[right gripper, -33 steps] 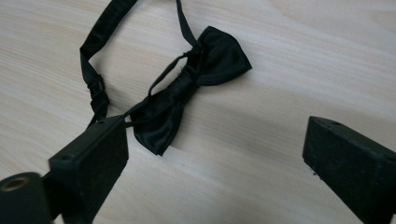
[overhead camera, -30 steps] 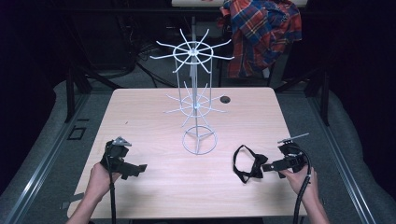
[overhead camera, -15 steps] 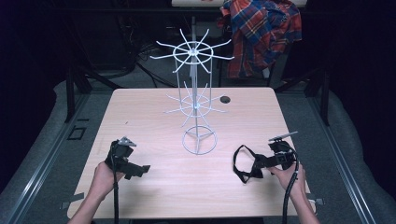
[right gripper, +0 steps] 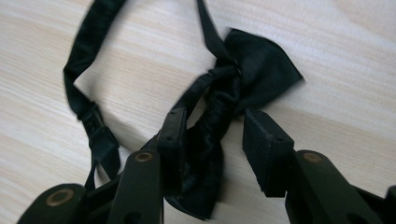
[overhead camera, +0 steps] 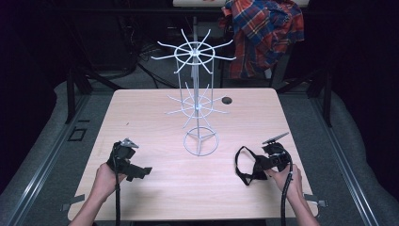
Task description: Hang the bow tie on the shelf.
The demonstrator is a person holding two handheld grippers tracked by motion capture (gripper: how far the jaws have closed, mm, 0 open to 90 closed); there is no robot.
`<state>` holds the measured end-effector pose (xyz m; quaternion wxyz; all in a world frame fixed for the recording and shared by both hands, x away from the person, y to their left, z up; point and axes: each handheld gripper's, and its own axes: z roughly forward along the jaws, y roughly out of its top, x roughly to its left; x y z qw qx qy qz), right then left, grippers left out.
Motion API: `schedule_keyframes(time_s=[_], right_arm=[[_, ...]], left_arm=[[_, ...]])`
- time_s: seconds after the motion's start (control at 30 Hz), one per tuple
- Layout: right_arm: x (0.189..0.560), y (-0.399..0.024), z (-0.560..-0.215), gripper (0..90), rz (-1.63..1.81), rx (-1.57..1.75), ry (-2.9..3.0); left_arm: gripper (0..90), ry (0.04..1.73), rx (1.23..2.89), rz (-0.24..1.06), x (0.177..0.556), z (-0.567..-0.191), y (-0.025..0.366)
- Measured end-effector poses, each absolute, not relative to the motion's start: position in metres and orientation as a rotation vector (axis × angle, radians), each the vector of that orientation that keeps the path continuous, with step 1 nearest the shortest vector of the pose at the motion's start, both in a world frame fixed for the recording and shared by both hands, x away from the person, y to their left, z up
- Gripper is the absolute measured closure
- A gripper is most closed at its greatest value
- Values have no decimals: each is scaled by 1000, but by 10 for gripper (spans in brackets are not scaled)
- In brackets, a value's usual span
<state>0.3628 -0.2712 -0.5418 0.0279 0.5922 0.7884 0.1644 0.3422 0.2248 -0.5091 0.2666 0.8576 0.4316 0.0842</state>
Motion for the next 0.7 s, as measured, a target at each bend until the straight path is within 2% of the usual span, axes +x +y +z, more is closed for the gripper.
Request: schedule_keyframes(time_s=[0.1, 0.33, 0.7], right_arm=[[361, -265, -545, 602, 427, 1767, 2442], [358, -256, -546, 736, 428, 1716, 2426], [355, -260, -530, 752, 488, 1655, 2416]], left_arm=[[0, 1169, 2320, 229, 342, -509, 224], [0, 1167, 2323, 234, 341, -509, 225], [0, 1167, 2324, 234, 342, -509, 226]])
